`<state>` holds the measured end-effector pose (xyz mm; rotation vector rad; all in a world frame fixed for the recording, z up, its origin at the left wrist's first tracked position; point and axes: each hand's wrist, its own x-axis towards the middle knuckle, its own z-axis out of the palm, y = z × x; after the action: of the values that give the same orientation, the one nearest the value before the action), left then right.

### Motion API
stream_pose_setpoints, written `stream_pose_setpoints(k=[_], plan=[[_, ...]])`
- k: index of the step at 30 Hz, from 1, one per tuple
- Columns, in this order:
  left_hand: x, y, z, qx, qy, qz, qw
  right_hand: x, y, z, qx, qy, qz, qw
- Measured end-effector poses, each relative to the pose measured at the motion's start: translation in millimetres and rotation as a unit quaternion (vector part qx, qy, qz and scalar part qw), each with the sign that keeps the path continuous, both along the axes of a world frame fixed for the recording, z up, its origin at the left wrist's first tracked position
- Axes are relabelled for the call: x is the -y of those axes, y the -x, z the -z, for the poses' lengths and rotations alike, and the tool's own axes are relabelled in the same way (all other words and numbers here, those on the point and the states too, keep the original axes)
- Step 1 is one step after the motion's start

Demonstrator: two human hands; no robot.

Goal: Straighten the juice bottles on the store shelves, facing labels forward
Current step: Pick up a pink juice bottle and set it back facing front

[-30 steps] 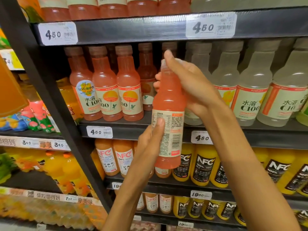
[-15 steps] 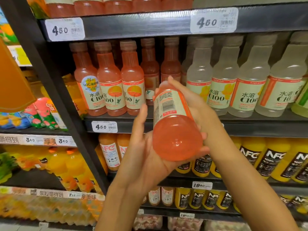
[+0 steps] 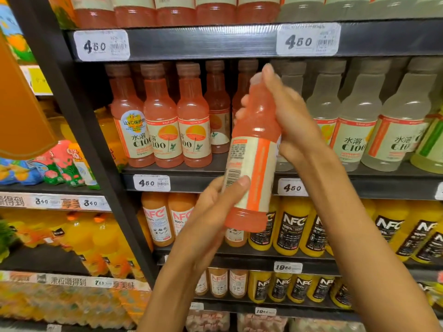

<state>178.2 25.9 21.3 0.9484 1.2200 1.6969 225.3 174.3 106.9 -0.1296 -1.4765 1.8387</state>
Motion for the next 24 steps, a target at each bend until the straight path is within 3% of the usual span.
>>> stream_pose_setpoints(k=[2,4,10,15,19,24], plan=[[-5,4,6,-0.125,-0.015,-0.061,0.990,5,-5,-8,-0.022,-0.067,0.022,0.997],[-9,3,10,-0.186,-0.036,-0.101,0.977,13,-6,-10,-0.032,-0.112,0.032,0.993],[-22,16,32,-0.228,-0.073,-0.200,0.950,23,-23,9,0.017,-0.272,0.052,0.961],[-28,30,32,-0.280,-0.067,-0.236,0.928,21,-37,26,-0.034,-0.266,-0.026,0.963],[-27,31,31,-0.283,-0.075,-0.203,0.935,20,-36,31,-0.069,-0.225,-0.056,0.970],[-16,36,36,-0.239,-0.055,-0.019,0.969,17,-23,26,-0.016,-0.193,-0.106,0.975]])
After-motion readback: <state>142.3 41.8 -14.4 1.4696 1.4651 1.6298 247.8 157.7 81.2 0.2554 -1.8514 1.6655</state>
